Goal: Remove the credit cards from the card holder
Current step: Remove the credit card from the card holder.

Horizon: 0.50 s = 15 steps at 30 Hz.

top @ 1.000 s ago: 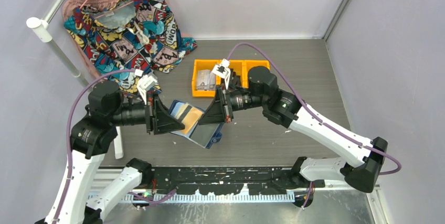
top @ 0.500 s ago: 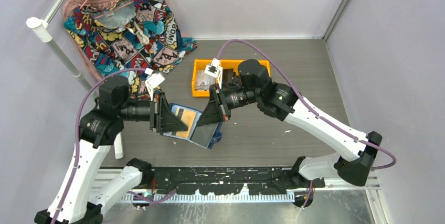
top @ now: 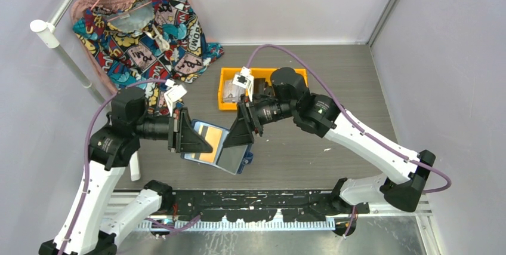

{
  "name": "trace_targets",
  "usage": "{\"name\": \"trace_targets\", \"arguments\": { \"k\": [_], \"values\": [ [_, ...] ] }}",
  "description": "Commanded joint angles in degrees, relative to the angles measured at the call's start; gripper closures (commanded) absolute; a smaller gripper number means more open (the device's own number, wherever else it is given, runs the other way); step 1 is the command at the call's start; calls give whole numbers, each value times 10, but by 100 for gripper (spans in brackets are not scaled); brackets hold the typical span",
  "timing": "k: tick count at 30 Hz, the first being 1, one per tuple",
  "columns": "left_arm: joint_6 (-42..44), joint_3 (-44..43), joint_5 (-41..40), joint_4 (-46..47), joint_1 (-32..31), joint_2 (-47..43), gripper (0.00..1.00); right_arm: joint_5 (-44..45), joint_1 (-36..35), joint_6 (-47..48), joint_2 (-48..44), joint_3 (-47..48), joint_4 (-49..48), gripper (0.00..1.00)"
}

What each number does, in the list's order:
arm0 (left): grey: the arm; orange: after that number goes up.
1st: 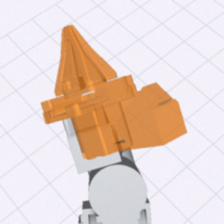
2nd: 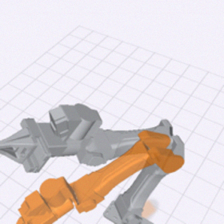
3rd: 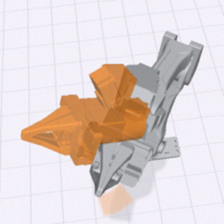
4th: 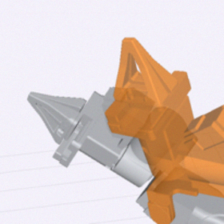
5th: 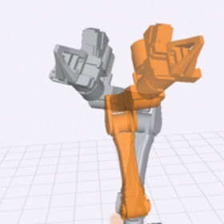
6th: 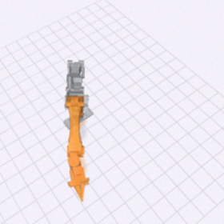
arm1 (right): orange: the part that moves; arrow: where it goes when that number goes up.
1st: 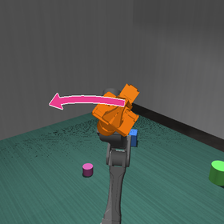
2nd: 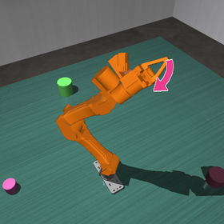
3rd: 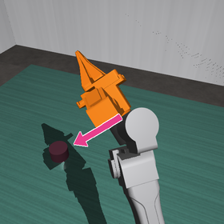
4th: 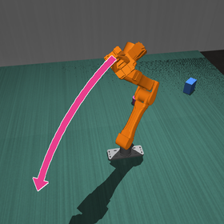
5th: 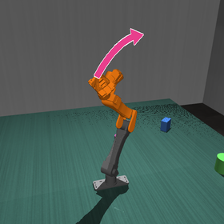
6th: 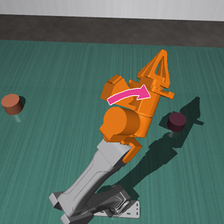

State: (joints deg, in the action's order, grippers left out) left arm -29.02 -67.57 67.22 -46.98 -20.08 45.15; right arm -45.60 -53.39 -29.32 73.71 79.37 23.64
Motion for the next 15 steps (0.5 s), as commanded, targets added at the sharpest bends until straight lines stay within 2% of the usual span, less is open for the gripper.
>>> {"name": "trace_targets", "arguments": {
  "k": [1,5,8,11,15],
  "values": [
    [-9,-14,-30,14,0,-11,100,96,26,-3,-35,36,-1,30],
    [35,-31,-138,-23,0,-11,100,242,54,-49,-83,30,-27,27],
    [53,-35,-217,-42,0,-10,100,313,56,-82,-117,5,-56,31],
    [69,-32,-272,-48,0,-12,100,278,54,-140,-125,-30,-107,34],
    [71,-30,-267,-46,0,-10,100,194,40,-224,-98,-81,-208,36]
  ]
}}
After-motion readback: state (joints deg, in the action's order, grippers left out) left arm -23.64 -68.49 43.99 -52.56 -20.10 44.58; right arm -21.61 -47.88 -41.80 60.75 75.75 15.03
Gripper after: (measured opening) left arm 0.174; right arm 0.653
